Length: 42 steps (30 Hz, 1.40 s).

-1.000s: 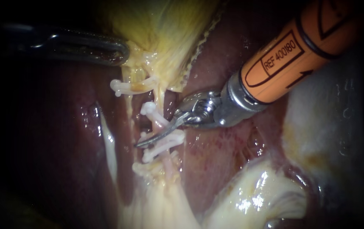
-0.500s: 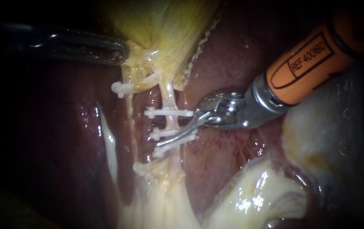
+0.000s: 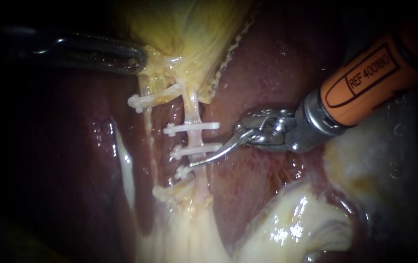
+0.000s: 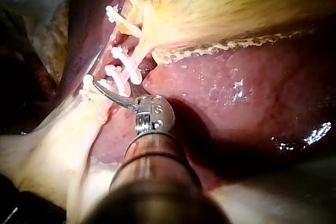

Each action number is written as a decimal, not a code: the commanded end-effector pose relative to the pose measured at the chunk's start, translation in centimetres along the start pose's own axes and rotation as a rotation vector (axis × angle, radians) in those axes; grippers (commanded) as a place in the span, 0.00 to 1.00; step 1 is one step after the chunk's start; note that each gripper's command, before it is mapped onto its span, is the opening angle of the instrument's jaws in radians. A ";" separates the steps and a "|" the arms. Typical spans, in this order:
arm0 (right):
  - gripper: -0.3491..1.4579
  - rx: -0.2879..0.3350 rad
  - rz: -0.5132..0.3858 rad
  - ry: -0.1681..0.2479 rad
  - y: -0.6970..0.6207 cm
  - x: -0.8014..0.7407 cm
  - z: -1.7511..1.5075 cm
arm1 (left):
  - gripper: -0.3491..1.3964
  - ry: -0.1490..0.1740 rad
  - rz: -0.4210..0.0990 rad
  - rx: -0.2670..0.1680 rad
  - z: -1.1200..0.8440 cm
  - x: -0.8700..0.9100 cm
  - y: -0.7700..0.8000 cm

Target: Go to the cutting position right tube

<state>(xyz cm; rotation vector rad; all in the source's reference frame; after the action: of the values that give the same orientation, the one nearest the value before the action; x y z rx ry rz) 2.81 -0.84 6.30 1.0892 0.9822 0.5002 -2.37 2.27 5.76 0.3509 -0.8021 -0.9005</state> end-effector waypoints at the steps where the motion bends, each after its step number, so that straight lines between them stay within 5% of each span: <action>1: 0.98 0.001 0.001 0.001 0.01 0.00 0.00 | 0.00 0.000 0.000 0.000 0.00 0.00 0.00; 31: 0.99 0.030 0.006 0.073 0.08 0.24 0.32 | 0.00 0.001 0.000 0.001 -0.03 0.00 0.00; 42: 0.99 0.036 0.004 0.068 0.04 0.16 0.18 | 0.00 0.001 0.000 0.001 -0.03 0.00 0.01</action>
<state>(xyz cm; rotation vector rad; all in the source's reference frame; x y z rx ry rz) 3.02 -0.80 6.29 1.1130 1.0522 0.5293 -2.35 2.27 5.75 0.3524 -0.8025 -0.8996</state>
